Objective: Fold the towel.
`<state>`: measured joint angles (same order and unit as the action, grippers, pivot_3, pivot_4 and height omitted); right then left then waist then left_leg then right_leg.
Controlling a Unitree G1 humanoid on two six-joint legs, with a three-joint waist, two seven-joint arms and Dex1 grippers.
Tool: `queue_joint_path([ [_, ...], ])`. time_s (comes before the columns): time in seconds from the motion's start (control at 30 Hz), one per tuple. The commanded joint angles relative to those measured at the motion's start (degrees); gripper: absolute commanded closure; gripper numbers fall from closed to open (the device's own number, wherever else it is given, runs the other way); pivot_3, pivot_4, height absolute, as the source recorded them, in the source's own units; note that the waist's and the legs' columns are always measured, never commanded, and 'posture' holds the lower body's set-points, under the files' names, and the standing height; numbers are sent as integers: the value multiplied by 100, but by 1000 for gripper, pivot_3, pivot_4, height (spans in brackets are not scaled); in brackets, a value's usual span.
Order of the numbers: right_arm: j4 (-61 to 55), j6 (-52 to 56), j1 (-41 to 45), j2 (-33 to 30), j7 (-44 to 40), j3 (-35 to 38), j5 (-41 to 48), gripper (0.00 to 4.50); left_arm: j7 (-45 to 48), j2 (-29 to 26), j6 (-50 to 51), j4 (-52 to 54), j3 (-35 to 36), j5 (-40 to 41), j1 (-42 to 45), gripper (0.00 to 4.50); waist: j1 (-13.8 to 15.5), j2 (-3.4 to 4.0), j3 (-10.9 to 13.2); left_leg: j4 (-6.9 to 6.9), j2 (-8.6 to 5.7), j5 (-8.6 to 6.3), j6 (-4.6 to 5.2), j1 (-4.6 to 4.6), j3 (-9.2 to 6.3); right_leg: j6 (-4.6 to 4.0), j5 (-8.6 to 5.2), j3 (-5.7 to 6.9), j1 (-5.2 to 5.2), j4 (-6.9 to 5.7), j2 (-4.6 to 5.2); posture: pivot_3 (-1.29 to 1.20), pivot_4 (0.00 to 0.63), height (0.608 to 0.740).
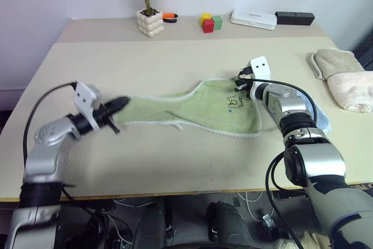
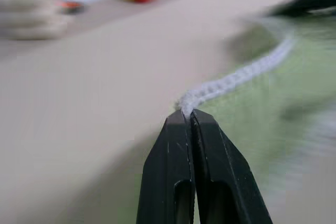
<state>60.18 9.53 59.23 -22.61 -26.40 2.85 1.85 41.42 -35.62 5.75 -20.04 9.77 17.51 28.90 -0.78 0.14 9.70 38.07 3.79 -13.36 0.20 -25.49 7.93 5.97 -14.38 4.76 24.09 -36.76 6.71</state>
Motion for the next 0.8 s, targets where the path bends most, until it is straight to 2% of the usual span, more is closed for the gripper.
queue_joint_path([
  [0.03, -11, -774, 651, 127, 439, -126, -286, 4450, -882, -29, -1000, -1706, -81, -803, 1494, 4500, -29, -5, 3, 0, 0, 1, -1, -4, 1, 0, 0, 0, 6, -2, 0, 0, 150, 735],
  [0.13, 405, -1181, 1254, 256, 959, -82, -402, 4450, -1484, -128, -1707, -3341, -160, -1262, 3006, 4500, -51, -9, 7, 0, -1, 3, -3, -22, 12, 1, 0, 0, 32, -23, 2, 0, 150, 735],
  [0.2, 581, -1499, 1585, 245, 1262, -71, -490, 4450, -1637, -270, -2178, -4011, -216, -1470, 3684, 4500, -70, -10, 7, -5, 1, 4, -4, -23, 22, 4, -2, 0, 38, -21, 3, 0, 150, 735],
  [0.27, 634, -1805, 1867, 163, 1510, -8, -506, 4450, -1634, -421, -2503, -4415, -154, -1514, 4252, 4500, -127, -13, 9, -15, 1, 3, -3, -24, 30, 10, -5, 0, 41, -15, 6, 0, 150, 735],
  [0.37, 474, -2191, 1903, 44, 1482, 99, -407, 4450, -1147, -605, -2987, -4629, -178, -1545, 4544, 4500, -174, -16, 11, -26, 1, 3, -4, -25, 34, 13, -8, 1, 46, -11, 7, 0, 150, 735],
  [0.5, -526, -2540, 1002, 51, 541, 122, -71, 4450, 426, -705, -3442, -4439, -68, -1146, 3896, 4500, -183, -14, 8, -25, 1, 3, -4, -4, 46, 14, -8, 0, 37, -16, 9, 0, 150, 735],
  [0.63, -2671, -1935, -832, 234, -837, -85, 719, 4450, 1659, -665, -3364, -3726, 92, -579, 2722, 4500, -184, -14, 9, -20, 6, 3, -4, 9, 48, 13, -8, 0, 28, -22, 9, 0, 150, 735],
  [0.7, -3403, -1998, -1796, 183, -638, -282, 357, 4450, 2116, -654, -3270, -3097, 91, -344, 1816, 4500, -182, -12, 11, -14, 7, 2, -3, -4, 45, 13, -8, 0, 36, -32, 9, 0, 150, 735],
  [0.8, -4096, -1973, -2724, -54, -606, -346, 126, 4450, 2457, -679, -2904, -2106, 170, 9, 706, 4500, -173, -12, 15, -8, 7, 0, 0, -13, 45, 12, -9, 0, 42, -31, 12, 0, 150, 735],
])
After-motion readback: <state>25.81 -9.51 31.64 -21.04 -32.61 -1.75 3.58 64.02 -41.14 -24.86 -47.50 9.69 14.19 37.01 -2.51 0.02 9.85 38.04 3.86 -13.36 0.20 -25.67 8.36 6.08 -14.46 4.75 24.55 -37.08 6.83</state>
